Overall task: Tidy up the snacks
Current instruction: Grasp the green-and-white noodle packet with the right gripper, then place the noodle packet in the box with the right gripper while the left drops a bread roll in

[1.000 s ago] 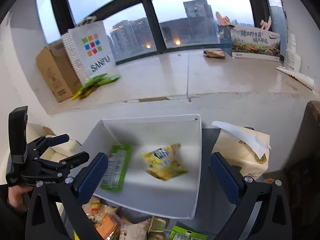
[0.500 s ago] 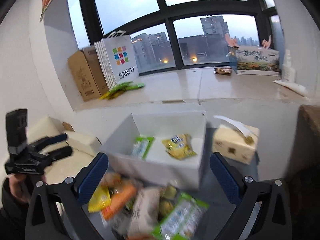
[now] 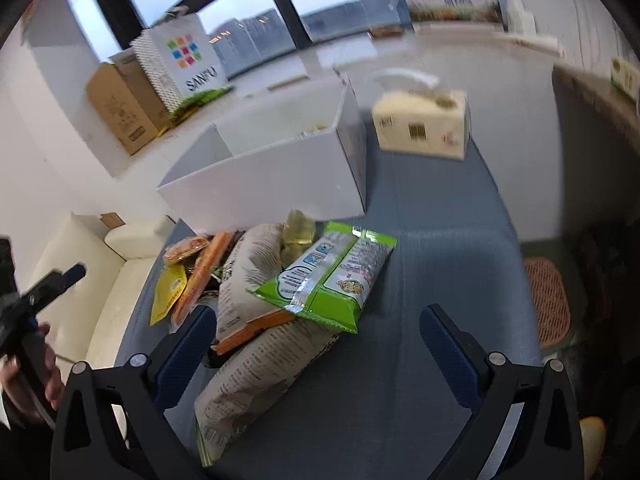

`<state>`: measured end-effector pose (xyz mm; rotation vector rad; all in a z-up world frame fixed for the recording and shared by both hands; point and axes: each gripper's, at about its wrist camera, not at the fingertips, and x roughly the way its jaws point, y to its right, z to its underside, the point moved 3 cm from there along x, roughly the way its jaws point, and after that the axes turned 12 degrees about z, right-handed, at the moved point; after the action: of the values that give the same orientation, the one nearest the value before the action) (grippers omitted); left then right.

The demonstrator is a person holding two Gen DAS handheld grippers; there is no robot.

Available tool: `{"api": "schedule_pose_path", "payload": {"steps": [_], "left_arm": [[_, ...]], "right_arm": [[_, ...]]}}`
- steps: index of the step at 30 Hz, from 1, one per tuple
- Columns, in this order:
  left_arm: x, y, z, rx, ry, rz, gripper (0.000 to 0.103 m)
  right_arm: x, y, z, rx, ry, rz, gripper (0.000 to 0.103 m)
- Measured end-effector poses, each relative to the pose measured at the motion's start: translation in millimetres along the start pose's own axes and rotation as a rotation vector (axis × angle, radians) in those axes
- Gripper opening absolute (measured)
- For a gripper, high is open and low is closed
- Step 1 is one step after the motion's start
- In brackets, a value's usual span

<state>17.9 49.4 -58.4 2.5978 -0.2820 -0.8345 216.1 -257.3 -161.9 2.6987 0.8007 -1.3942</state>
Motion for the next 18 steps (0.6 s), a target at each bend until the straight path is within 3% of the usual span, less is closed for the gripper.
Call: {"api": "schedule_pose_path", "payload": {"steps": [4, 10, 15, 17, 18], "left_arm": [[0.8, -4.9, -0.1, -0.016, 0.000, 0.004, 0.103], [1.0, -7.6, 3.4, 0.006, -0.016, 0.011, 0.103], [4.3, -15.4, 7.4, -0.002, -0.040, -0.024, 0.103], [6.2, -19.9, 9.3, -0.016, -0.048, -0.026, 0.103], [7.4, -22.8, 10.8, -0.026, -0.053, -0.030, 0.103]], "right_arm": [[23.3, -1.8, -15.5, 0.066, -0.055, -0.048, 0.103], [77.9, -6.0, -40.9, 0.128, -0.208, 0.036, 0.103], [116.1, -15.0, -37.3, 0.061, -0.354, 0.103, 0.103], [122.8, -15.1, -31.5, 0.041, -0.376, 0.097, 0.079], [123.2, -13.9, -28.8, 0.032, -0.375, 0.091, 0.073]]}}
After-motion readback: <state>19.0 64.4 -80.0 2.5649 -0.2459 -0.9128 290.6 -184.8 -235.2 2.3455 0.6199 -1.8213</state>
